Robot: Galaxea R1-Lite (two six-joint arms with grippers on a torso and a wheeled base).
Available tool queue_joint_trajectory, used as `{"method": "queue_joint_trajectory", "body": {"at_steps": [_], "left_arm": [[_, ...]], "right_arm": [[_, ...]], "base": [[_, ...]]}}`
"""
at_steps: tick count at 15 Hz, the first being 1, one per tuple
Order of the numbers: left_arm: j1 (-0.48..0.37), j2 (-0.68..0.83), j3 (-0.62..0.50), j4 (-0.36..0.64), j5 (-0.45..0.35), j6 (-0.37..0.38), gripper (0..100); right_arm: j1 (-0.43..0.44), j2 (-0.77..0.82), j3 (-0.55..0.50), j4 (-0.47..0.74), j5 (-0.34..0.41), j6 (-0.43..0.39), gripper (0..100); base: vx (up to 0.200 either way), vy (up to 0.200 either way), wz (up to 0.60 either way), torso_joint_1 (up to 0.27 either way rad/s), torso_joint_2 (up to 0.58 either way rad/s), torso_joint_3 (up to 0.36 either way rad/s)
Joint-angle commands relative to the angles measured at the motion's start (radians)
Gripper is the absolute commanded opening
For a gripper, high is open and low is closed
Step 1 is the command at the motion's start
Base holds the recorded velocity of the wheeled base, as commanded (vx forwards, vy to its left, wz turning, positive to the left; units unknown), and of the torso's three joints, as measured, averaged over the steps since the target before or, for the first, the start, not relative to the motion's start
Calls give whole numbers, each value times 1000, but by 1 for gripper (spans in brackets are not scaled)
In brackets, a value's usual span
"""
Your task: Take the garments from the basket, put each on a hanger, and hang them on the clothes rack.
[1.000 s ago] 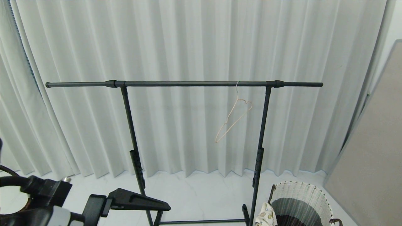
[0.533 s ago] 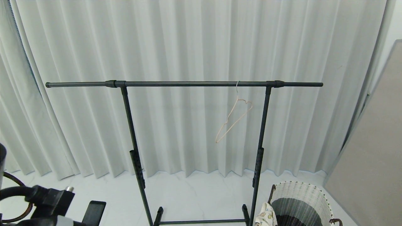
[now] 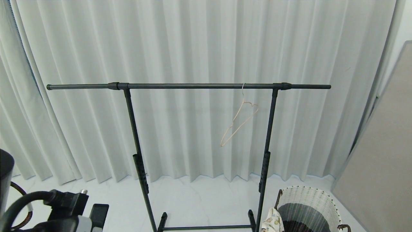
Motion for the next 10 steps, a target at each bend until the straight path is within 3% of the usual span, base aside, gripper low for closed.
{"method": "queue_joint_trajectory", "body": {"at_steps": [1,4,7,8,9,10], "left_arm": [[15,0,-4,-4,66,2,0],[41,-5,-9,-7,163,-3,0],[81,7,-26,-22,266,-9,0],[90,21,-47,-22,290,-38,0],[90,47,-113,-22,333,-147,0],[90,67,-150,-22,359,-188,0]], "right_arm": [[-77,-3,-3,48,-51,-1,100],[-221,-44,-1,105,-64,-23,100],[-287,-52,5,166,-63,-27,100],[-304,-40,6,166,-63,-23,100],[-339,-6,9,163,-61,-6,100],[-356,11,6,162,-61,8,100]], "base": [[0,0,0,0,0,0],[0,0,0,0,0,0],[0,0,0,0,0,0],[0,0,0,0,0,0],[0,0,0,0,0,0],[0,0,0,0,0,0]]}}
